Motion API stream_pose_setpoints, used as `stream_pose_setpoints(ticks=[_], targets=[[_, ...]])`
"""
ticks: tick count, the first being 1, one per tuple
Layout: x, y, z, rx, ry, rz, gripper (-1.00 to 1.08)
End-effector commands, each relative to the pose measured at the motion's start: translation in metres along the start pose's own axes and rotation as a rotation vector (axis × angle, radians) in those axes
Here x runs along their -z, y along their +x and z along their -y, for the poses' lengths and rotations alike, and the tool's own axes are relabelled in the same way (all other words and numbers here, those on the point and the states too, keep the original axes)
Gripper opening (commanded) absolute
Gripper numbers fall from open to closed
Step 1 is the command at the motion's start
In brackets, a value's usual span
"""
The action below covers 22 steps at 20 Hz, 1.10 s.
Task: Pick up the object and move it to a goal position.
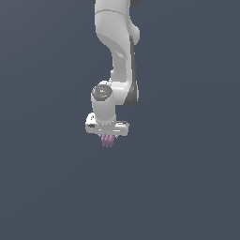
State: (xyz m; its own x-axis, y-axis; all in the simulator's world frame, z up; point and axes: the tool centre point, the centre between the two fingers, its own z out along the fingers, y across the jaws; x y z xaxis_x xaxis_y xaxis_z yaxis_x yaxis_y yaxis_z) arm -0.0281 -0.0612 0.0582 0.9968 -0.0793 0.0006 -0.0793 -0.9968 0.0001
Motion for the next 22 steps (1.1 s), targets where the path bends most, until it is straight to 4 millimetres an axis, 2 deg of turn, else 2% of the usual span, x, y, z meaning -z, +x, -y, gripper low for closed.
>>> stream_pose_setpoints(ticks=[1,6,10,15,22], targets=[[0.000,0.000,0.000,0.000,0.000,0.000,-1.00],[0.002,0.003,0.009,0.000,0.000,0.000,-1.00],[0.006,0.011,0.029,0.000,0.000,0.000,-1.00],[0.014,0.025,0.069,0.000,0.000,0.000,-1.00],[0.028,0.052,0.136,0.000,0.000,0.000,-1.00]])
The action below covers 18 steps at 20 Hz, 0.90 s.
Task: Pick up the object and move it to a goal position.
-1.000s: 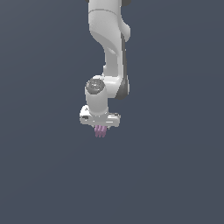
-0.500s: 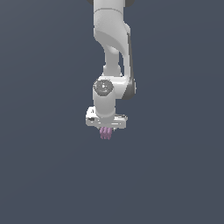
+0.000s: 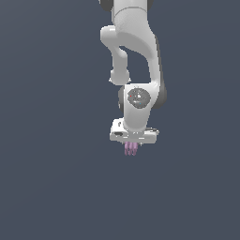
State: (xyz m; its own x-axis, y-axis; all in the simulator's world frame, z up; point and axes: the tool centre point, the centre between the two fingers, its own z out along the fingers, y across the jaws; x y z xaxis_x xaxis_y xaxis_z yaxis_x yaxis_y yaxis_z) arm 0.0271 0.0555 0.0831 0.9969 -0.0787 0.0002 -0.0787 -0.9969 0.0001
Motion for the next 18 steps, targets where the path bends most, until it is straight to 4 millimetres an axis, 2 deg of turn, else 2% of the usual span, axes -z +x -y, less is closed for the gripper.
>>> stream_pose_setpoints(ticks=[1,10,18], targets=[[0.005,0.010,0.025,0.000,0.000,0.000,-1.00],[0.020,0.040,0.097,0.000,0.000,0.000,-1.00],[0.027,0.056,0.131,0.000,0.000,0.000,-1.00]])
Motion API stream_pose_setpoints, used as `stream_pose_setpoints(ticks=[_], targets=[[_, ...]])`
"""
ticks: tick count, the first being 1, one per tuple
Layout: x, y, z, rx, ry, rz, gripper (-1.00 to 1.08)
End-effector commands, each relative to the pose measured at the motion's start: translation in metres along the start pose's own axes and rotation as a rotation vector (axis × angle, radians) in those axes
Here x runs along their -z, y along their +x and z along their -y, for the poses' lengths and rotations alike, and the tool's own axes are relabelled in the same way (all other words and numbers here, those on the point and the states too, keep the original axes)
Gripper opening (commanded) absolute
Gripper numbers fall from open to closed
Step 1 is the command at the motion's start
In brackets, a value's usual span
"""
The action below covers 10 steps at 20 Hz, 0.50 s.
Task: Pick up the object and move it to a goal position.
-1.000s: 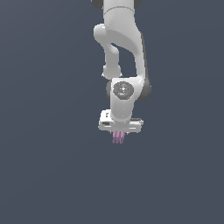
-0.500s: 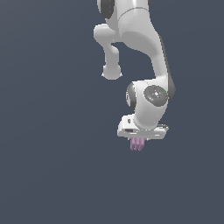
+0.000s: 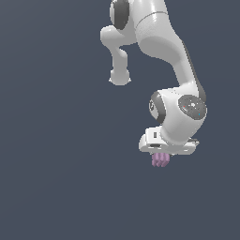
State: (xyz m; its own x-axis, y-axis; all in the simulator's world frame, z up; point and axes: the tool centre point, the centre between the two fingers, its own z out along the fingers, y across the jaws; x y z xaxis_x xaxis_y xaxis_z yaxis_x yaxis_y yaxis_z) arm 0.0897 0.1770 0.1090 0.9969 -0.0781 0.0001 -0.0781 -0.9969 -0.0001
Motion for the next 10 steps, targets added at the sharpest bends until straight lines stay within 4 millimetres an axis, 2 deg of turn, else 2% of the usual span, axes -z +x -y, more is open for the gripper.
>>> stream_pose_setpoints(ticks=[1,10], targets=[[0.0018,0.0040,0.0071,-0.001,0.000,0.000,-1.00],[0.0036,0.0092,0.0161,-0.001,0.000,0.000,-1.00]])
